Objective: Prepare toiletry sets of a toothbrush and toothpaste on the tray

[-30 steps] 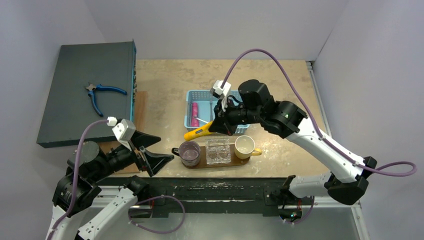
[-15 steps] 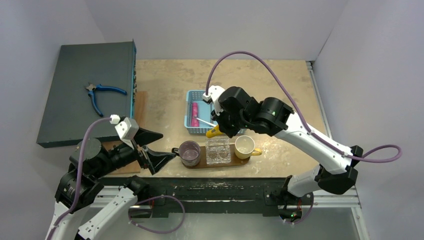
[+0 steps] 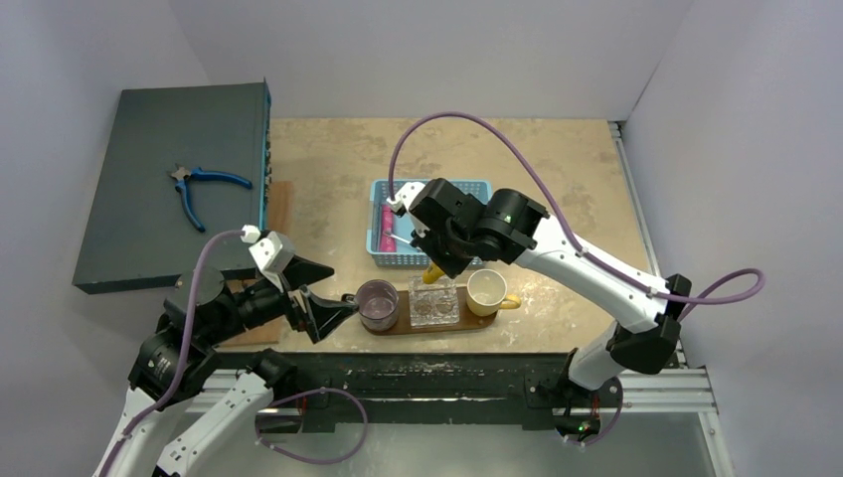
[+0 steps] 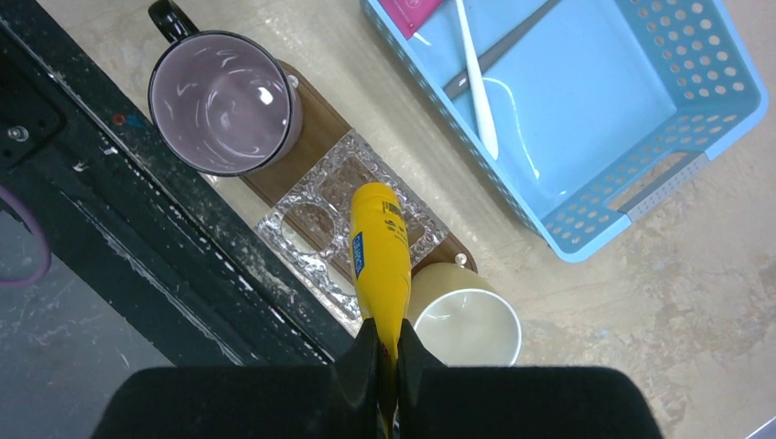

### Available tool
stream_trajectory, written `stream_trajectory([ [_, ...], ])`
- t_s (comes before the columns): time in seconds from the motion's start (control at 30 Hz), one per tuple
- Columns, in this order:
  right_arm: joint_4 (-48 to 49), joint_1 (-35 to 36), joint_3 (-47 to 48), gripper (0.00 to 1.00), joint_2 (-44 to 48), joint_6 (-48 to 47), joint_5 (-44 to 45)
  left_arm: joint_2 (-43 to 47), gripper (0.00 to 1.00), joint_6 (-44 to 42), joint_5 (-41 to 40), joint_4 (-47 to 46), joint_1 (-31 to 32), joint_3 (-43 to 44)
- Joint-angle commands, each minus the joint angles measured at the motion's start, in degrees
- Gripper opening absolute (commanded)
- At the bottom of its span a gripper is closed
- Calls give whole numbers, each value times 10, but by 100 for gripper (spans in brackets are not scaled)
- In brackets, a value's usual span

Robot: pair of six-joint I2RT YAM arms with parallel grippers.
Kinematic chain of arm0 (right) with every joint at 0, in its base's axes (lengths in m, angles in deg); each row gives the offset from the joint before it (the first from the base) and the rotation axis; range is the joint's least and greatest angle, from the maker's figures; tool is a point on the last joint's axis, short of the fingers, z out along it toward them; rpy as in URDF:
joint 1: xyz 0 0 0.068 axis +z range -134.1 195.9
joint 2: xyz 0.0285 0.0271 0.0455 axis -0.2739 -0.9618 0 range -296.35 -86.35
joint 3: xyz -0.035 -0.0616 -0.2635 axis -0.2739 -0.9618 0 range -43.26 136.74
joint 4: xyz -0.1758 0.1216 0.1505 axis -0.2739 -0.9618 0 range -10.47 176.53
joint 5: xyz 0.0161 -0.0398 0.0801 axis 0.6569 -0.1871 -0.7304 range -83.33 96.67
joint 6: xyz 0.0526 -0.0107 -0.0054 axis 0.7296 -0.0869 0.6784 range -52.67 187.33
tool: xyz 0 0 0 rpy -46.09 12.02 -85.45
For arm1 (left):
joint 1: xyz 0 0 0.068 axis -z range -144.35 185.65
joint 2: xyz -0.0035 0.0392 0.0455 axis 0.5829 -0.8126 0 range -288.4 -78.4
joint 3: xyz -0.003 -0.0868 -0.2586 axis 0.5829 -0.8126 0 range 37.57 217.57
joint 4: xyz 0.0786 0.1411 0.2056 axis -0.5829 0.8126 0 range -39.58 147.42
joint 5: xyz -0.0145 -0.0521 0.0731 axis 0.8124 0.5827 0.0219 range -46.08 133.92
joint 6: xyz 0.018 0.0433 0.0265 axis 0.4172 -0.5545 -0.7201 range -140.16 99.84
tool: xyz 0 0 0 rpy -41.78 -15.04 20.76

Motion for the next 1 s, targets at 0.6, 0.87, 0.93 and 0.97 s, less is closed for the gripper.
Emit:
stream_trajectory([
  [0.6, 19, 10, -2, 0, -35, -4, -23, 0, 100, -14, 3, -28, 2, -17],
  [0.87, 28, 10, -15, 0, -38, -6, -30, 0, 100, -15, 2, -27, 2, -18],
  [0.93, 30, 10, -19, 0, -38, -6, -31, 0, 100, -15, 3, -26, 2, -18],
  [0.97, 31, 10, -21, 0, -39, -5, -31, 0, 100, -15, 3, -26, 2, -18],
])
